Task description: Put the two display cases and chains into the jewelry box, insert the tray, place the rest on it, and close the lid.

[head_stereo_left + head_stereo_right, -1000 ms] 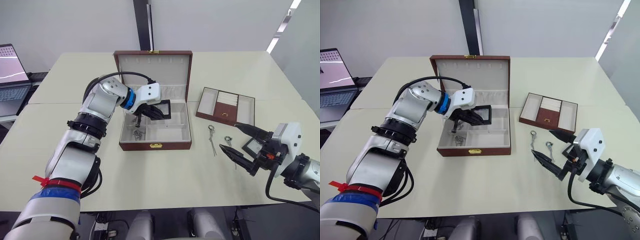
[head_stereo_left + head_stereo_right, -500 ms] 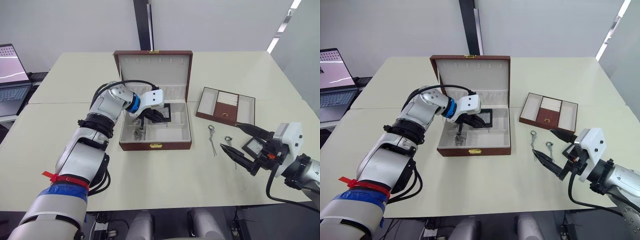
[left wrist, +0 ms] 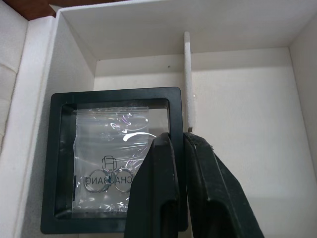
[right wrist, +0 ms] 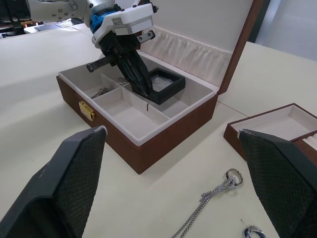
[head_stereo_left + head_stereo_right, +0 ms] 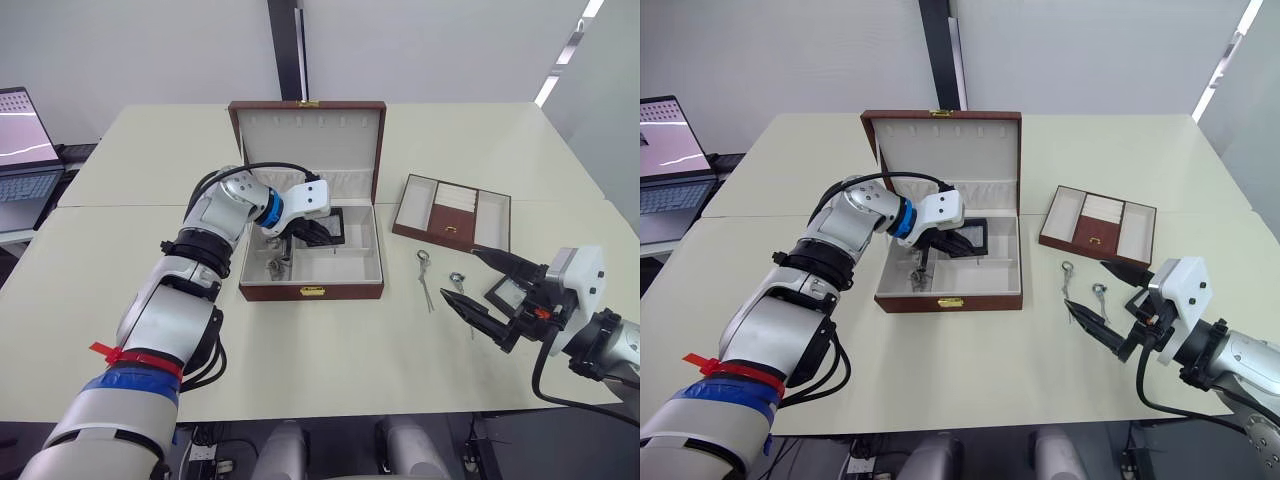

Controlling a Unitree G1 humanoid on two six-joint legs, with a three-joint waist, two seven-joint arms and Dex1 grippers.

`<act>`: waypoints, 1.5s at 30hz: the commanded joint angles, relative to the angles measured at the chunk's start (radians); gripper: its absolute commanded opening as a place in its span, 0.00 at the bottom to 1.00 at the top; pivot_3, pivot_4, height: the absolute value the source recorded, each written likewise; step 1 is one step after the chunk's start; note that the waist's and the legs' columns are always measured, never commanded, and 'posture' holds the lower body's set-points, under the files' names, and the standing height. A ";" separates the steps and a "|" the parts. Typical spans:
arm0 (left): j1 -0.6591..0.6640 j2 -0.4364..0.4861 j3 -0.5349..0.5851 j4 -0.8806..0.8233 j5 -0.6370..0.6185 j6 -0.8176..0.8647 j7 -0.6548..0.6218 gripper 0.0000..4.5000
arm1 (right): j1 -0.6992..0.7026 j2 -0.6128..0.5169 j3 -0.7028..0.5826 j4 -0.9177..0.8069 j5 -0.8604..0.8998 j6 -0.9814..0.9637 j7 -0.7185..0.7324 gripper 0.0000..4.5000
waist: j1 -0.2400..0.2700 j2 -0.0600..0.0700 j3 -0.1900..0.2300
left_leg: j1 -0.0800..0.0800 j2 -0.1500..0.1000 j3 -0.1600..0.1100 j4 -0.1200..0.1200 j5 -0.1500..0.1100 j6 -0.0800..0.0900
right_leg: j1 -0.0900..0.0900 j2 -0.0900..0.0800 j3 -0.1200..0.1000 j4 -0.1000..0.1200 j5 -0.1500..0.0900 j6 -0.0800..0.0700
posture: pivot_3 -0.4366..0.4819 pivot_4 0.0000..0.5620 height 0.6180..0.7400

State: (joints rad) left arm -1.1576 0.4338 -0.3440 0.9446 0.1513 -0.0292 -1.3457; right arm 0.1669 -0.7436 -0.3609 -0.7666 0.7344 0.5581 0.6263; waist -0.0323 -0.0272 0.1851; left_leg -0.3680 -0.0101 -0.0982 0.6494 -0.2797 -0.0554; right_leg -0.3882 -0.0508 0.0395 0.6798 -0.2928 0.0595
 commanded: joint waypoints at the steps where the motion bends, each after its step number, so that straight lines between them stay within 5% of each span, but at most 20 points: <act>1: -0.028 -0.006 0.030 -0.017 -0.017 -0.002 0.000 0.15 | -0.002 -0.004 -0.020 -0.030 0.014 -0.004 -0.006 1.00 | 0.000 0.000 0.000 | 0.000 0.000 0.000 0.000 0.000 0.000 | 0.000 0.000 0.000 0.000 0.000 0.000 | 0.48 0.27 1.00; 14: 0.006 0.036 0.163 -0.136 -0.168 0.137 -0.077 0.99 | 0.010 -0.023 -0.075 0.053 0.017 -0.016 0.056 1.00 | -0.001 0.000 0.000 | 0.000 0.000 0.000 0.000 0.000 0.000 | 0.000 0.000 0.000 0.000 0.000 0.000 | 0.48 0.27 1.00; 20: 0.223 0.180 0.304 -0.578 -0.374 0.499 -0.097 0.99 | 0.021 -0.024 -0.129 0.191 -0.005 -0.046 0.125 1.00 | -0.019 0.001 0.000 | 0.002 0.002 0.001 -0.002 0.000 0.000 | 0.000 0.001 0.001 0.000 0.000 0.000 | 0.48 0.27 1.00; 30: 0.691 0.392 0.702 -1.021 -0.567 0.880 0.187 0.99 | 0.012 -0.013 -0.212 0.517 -0.095 -0.144 0.175 1.00 | -0.010 0.001 -0.001 | 0.003 0.002 0.001 -0.002 0.000 0.000 | 0.001 0.000 0.002 0.000 0.000 0.000 | 0.48 0.27 1.00; 38: 1.021 0.344 0.968 -1.151 -0.567 0.836 0.421 0.99 | -0.067 -0.027 -0.201 0.756 -0.172 -0.243 0.199 1.00 | 0.000 0.001 -0.001 | 0.004 0.003 0.002 -0.002 0.000 0.000 | 0.002 -0.003 0.003 0.000 0.000 0.000 | 0.48 0.27 1.00; 45: 1.209 0.238 1.091 -1.211 -0.556 0.730 0.597 0.99 | -0.173 -0.070 -0.167 0.959 -0.237 -0.311 0.258 1.00 | 0.000 0.001 -0.001 | 0.004 0.003 0.003 -0.002 0.000 0.000 | 0.002 -0.003 0.004 0.000 0.000 0.000 | 0.48 0.27 1.00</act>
State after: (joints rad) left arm 0.0415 0.6707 0.7021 -0.2261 -0.4100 0.7339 -0.7781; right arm 0.0072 -0.7879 -0.5145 0.1792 0.5038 0.2776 0.8710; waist -0.0318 -0.0260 0.1842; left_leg -0.3636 -0.0073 -0.0950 0.6476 -0.2798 -0.0555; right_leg -0.3862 -0.0541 0.0433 0.6794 -0.2928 0.0593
